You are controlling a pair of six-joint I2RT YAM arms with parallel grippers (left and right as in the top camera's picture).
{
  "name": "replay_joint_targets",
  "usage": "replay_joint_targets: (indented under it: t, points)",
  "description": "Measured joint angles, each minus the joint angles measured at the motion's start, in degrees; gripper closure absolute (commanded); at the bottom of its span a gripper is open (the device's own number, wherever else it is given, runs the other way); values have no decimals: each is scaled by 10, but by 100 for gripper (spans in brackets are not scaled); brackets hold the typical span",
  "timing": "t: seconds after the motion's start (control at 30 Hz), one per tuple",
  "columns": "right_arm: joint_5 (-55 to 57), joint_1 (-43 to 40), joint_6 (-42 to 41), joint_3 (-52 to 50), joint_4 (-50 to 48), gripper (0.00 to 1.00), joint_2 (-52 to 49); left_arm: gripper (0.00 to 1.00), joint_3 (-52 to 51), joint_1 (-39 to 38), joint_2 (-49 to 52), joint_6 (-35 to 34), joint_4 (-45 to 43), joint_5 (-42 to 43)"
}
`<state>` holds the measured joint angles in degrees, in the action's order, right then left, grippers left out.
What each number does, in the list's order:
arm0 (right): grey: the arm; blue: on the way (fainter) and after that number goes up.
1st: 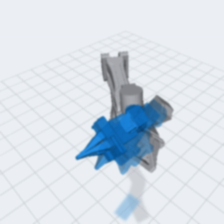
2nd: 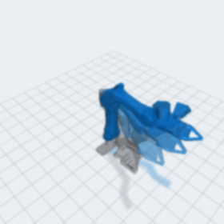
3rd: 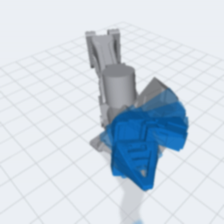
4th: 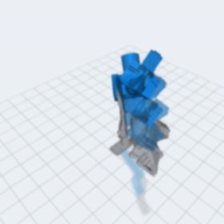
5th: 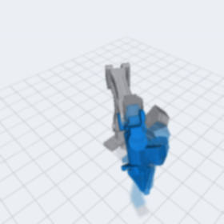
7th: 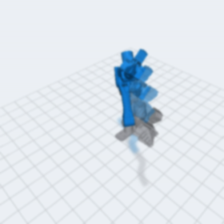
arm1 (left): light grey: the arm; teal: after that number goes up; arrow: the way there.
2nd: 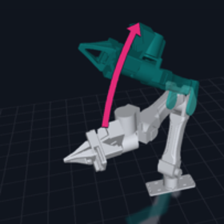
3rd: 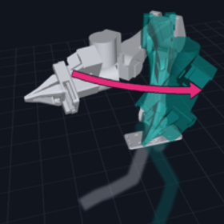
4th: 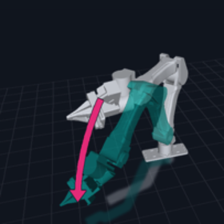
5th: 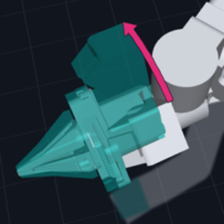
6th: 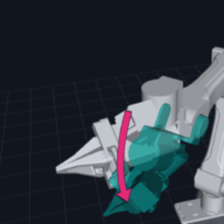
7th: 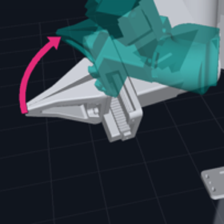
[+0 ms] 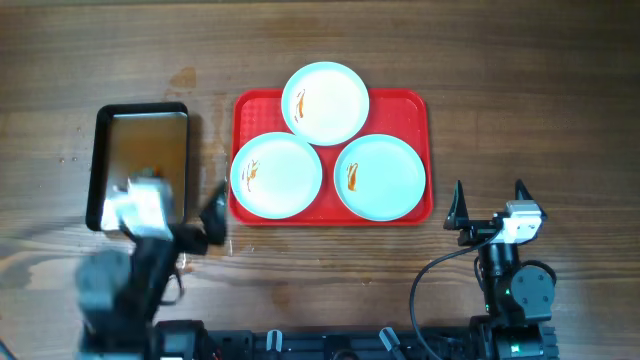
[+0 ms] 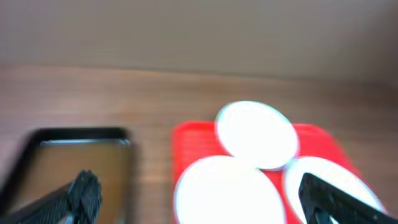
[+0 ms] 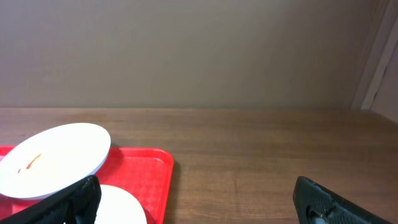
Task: Clean dirty plates on tray and stack at the side
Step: 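Reach the left gripper into the water tray and grasp the sponge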
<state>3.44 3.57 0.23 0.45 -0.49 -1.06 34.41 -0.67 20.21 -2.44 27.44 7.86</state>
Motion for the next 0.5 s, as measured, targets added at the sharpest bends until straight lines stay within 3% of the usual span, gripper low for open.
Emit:
replay_joint_targets:
  t: [0.03,0.1,0.23,0.37,0.5]
  points:
    - [0,0,0,0,0,0,0,0,76,0,90,6,63,-26]
    - [0,0,0,0,0,0,0,0,133,1,159,12,121,-44]
    - [0,0,0,0,0,0,0,0,195,1,317,18,120,32]
    - [0,0,0,0,0,0,0,0,209,24,406,-76,121,0]
    - [0,0,0,0,0,0,0,0,287,104,530,-153,163,-32]
